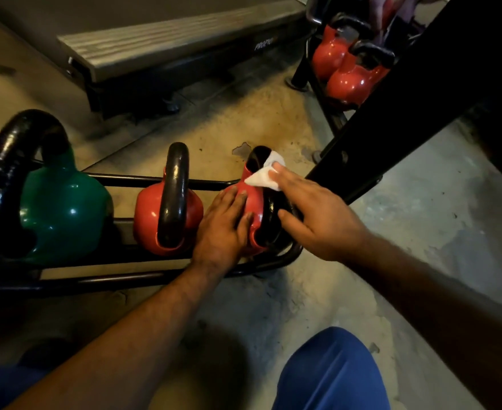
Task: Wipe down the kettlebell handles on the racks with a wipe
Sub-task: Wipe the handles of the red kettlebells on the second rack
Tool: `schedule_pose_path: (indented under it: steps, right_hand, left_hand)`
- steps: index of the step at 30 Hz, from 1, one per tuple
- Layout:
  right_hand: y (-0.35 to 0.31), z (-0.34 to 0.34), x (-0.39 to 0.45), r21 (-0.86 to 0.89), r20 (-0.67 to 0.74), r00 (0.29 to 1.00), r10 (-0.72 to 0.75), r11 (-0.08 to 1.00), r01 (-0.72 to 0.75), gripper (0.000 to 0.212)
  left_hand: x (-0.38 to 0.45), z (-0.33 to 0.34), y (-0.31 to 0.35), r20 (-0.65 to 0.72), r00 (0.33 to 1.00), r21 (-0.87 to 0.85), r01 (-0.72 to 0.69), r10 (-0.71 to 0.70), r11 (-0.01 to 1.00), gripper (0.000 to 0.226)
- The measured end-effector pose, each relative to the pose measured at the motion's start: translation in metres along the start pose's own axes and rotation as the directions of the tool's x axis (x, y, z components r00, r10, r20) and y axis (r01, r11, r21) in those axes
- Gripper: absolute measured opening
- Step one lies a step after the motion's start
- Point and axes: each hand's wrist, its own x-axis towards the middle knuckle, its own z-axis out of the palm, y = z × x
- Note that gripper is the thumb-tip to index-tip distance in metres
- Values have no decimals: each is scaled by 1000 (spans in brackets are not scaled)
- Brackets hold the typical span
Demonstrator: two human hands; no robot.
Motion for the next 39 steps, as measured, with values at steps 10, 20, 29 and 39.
schedule_pose_path:
  steps: [10,20,29,39]
  right_hand:
    - [1,33,-30,215,-134,986,100,974,-70,75]
    - [-64,92,-49,648,-243,892,382,748,-144,78]
    - [-85,116,-57,799,-173,813,556,562,-214,83]
    - [-104,106,-45,742,-263,785,562,637,-208,84]
  left_hand:
    - [-2,-5,6,45,998,-34,38,-36,999,52]
    - [-3,-6,3,69,998,-56,17,-13,998,53]
    - [-6,-11,9,93,995,-116,57,-47,992,52]
    - [-28,-37,31,365,921,-117,191,-137,975,84]
